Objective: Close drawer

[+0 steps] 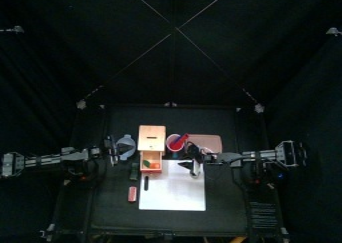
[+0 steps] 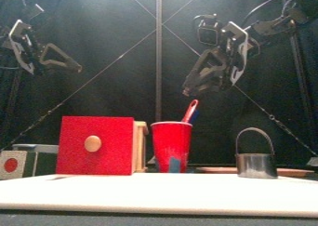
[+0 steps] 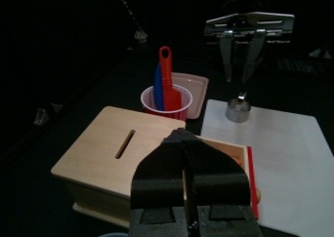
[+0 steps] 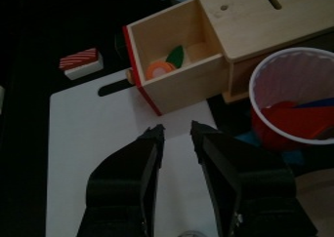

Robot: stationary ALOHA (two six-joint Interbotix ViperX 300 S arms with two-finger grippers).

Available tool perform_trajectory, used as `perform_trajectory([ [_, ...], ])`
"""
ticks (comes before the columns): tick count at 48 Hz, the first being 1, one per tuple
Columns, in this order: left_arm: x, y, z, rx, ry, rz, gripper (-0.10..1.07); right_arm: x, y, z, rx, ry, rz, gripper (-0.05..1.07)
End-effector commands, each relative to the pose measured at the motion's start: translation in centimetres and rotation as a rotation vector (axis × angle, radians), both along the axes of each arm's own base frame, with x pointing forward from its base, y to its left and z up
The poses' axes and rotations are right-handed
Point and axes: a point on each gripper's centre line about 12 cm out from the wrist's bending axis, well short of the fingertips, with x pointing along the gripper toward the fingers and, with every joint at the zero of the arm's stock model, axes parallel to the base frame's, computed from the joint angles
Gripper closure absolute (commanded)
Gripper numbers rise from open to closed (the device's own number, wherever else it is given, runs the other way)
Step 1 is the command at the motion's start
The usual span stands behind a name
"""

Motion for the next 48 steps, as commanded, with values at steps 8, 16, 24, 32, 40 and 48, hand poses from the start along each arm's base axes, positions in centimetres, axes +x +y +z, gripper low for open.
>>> perform_trajectory([
  [8, 0.4, 0.2, 1.4, -0.001, -0.029, 0.007, 0.98, 0.8, 0.3, 1.1, 0.0, -0.037, 0.008, 0.33],
  [16, 1.0, 1.2, 3.3, -0.038, -0.011, 0.051, 0.98, 2.2, 1.8, 1.5, -0.014, -0.039, 0.061, 0.34],
  [24, 3.2, 4.2, 5.1, -0.085, 0.105, 0.148, 0.98, 4.5, 4.1, 0.6, -0.016, 0.025, 0.125, 0.36],
  [32, 6.5, 8.9, 6.4, -0.124, 0.235, 0.247, 0.98, 7.1, 6.2, -0.7, -0.022, 0.1, 0.176, 0.58],
  [40, 8.8, 13.1, 5.7, -0.087, 0.359, 0.306, 0.98, 8.7, 7.5, -1.5, -0.019, 0.113, 0.2, 0.77],
  [48, 12.2, 17.2, 2.3, -0.082, 0.537, 0.324, 0.98, 10.2, 9.0, -3.0, 0.008, 0.134, 0.212, 0.8],
])
